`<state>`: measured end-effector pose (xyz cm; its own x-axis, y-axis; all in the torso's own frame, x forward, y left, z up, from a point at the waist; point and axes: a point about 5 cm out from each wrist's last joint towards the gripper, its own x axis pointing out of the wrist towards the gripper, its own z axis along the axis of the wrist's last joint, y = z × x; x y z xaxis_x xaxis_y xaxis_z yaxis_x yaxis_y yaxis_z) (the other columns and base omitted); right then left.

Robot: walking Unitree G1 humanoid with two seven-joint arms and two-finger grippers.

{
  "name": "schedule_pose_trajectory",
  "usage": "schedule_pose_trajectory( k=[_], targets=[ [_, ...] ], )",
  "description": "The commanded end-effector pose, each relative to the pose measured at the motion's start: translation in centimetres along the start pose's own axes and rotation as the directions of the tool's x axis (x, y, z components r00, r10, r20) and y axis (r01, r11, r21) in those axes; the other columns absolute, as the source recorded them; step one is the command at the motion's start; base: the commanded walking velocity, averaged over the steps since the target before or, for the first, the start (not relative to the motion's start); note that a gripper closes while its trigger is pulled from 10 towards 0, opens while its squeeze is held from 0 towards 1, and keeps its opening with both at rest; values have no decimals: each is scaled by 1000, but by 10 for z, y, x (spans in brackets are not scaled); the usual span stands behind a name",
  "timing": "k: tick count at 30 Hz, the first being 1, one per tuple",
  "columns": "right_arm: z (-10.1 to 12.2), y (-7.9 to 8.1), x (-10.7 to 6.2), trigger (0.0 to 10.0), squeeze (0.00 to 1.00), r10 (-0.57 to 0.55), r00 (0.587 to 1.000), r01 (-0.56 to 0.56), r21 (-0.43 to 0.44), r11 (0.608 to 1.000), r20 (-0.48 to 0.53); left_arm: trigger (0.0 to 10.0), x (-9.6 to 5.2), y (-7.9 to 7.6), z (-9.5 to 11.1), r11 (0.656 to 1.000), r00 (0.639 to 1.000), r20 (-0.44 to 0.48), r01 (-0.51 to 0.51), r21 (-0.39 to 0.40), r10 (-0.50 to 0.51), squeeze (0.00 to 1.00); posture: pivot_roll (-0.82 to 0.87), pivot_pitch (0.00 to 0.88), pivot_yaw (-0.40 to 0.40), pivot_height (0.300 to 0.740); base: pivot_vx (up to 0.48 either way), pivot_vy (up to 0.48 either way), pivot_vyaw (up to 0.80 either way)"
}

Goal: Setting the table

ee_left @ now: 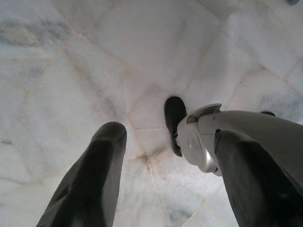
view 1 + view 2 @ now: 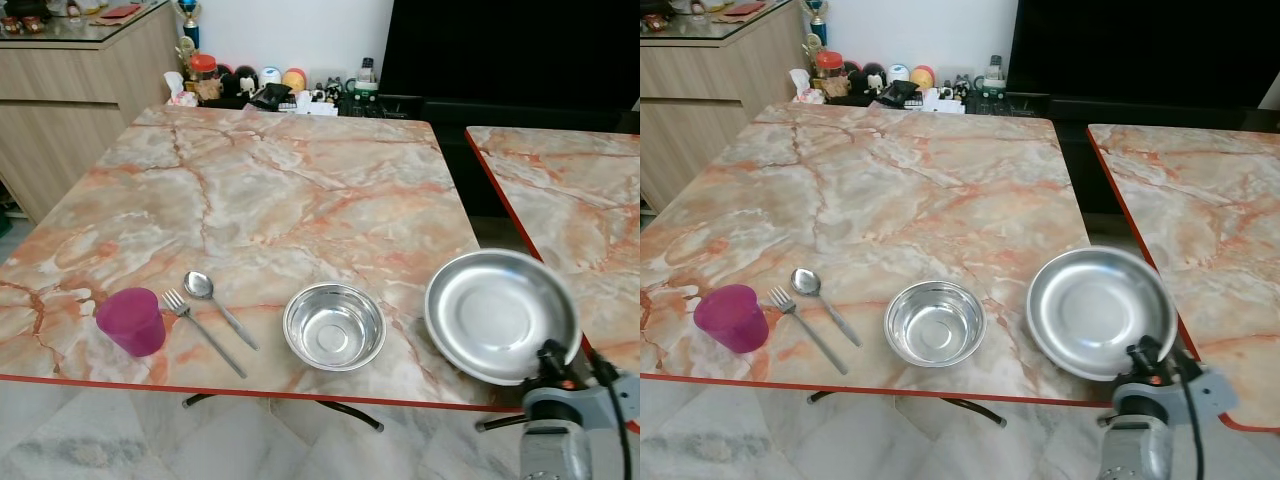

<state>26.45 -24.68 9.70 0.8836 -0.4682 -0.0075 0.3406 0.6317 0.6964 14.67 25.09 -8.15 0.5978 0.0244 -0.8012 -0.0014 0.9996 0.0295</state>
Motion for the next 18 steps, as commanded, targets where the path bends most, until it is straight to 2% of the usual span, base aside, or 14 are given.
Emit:
schedule_pose_trajectory(
  k=[1, 6, 10, 12, 14, 16, 18],
  targets=[
    [13, 9, 2, 10000, 0, 35, 997, -37, 30, 999, 75, 10000, -3, 2, -9, 1000, 999, -35, -5, 11, 6, 0, -44, 98, -32, 740, 0, 0, 0],
    [13, 11, 4, 10000, 0, 49, 995, -54, 65, 996, 83, 10000, -3, 1, -10, 1000, 999, -45, -11, 27, 12, 0, -44, 94, -34, 740, 0, 0, 0],
    [9, 36, 1, 10000, 0, 214, 975, -219, 142, 965, 56, 10000, -3, 2, -11, 999, 998, -49, -28, 41, 30, 0, -45, 94, -33, 740, 0, 0, 0],
    [8, 40, 0, 10000, 0, 243, 969, -248, 157, 956, 53, 10000, -3, 3, -11, 999, 998, -48, -33, 41, 35, 0, -45, 94, -33, 740, 0, 0, 0],
    [7, 62, -5, 10000, 0, 370, 928, -371, 188, 909, 41, 10000, -4, 5, -12, 999, 998, -46, -50, 10, 51, 0, -42, 94, -31, 740, 0, 0, 0],
    [4, 72, -6, 10000, 0, 433, 901, -428, 183, 885, 17, 10000, -4, 8, -12, 997, 997, -43, -70, -15, 69, 0, -42, 92, -33, 740, 0, 0, 0],
    [3, 74, -7, 10000, 0, 451, 893, -444, 178, 878, 6, 10000, -5, 9, -12, 997, 996, -42, -78, -24, 77, 0, -42, 92, -33, 740, 0, 0, 0]
  ],
)
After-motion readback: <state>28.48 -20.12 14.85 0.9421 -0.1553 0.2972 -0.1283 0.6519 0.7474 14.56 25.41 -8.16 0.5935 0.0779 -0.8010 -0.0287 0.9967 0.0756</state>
